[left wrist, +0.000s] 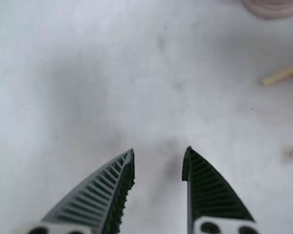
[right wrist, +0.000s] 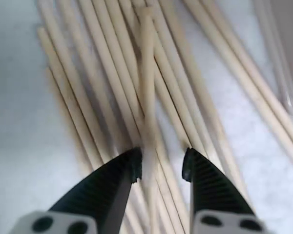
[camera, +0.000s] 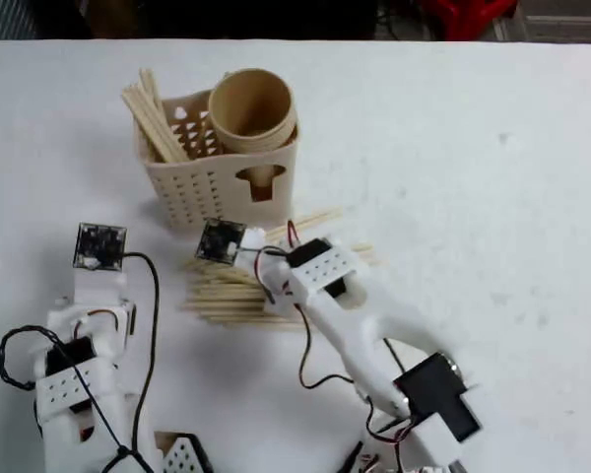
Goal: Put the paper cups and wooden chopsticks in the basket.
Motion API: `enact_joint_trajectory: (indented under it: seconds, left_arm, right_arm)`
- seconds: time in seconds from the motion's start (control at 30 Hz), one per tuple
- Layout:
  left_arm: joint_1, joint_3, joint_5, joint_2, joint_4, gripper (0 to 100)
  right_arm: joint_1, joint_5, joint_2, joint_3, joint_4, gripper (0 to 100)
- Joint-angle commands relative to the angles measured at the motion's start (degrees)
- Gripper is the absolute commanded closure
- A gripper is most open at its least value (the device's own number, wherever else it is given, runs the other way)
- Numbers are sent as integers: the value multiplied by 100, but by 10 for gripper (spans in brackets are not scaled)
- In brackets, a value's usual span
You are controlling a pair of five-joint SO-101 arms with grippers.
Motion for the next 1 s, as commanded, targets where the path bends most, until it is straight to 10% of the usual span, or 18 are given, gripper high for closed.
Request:
enact_joint_trajectory:
  seconds: [0.0, 0.97]
  left_arm:
    - [-40, -26, 53, -110, -97, 827]
    - [-40, -26, 53, -110, -97, 827]
  right_arm:
    - [66, 44, 119, -53, -75, 930]
    - [-567, -1618, -3890, -2127, 2431, 983]
